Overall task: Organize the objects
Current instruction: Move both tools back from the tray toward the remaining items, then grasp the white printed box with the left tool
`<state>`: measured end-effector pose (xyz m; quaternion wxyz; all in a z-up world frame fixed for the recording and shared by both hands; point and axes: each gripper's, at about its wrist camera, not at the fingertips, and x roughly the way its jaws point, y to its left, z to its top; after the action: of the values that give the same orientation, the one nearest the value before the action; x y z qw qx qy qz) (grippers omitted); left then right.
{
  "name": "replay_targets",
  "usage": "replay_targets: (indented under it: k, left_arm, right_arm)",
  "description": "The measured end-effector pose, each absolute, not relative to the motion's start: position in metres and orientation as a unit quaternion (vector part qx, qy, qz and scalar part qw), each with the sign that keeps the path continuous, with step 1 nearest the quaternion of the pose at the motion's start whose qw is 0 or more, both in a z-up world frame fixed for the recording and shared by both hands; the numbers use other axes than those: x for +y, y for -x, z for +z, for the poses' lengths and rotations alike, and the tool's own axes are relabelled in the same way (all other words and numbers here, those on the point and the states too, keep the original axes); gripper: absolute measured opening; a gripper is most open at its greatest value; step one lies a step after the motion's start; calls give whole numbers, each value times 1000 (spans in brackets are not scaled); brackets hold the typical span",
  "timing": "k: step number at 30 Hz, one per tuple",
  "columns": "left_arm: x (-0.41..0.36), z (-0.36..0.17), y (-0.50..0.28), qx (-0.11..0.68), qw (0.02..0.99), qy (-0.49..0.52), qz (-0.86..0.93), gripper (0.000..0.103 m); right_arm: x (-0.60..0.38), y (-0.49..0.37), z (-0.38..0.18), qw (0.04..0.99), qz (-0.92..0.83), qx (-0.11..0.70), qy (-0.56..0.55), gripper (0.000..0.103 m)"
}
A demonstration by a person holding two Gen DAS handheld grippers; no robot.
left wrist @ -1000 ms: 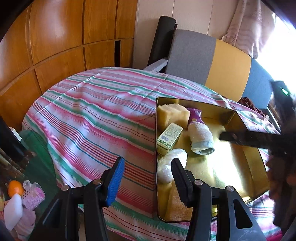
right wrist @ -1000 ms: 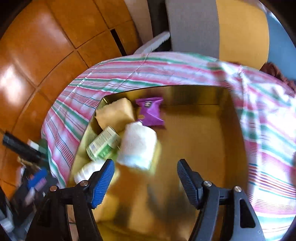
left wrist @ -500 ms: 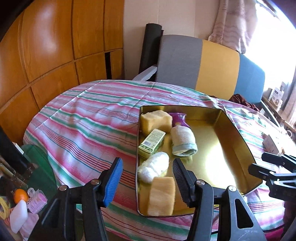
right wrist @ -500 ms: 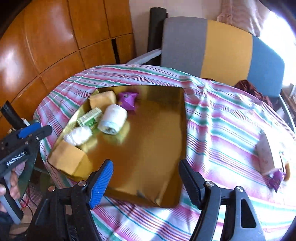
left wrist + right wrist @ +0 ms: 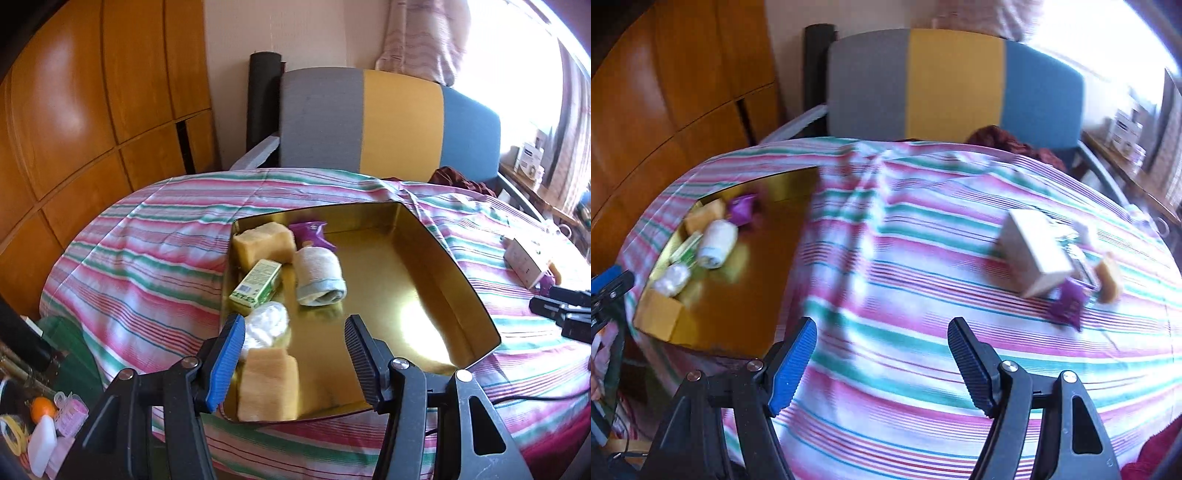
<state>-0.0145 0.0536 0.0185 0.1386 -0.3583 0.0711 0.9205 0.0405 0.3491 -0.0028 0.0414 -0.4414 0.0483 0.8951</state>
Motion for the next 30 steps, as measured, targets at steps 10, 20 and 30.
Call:
replay_targets:
  k: [10,20,30]
  left_arm:
    - [92,25,7,115,168,337,919,57]
    - [133,25,2,146,204,330,910,57]
    - [173,24,1,173,237,327,898,57]
  right_arm:
    - [428,-57,4,134,885,66,441,75]
    - [497,-67,1,215,865,83,446,75]
    - [532,-75,-20,245,849,141,447,75]
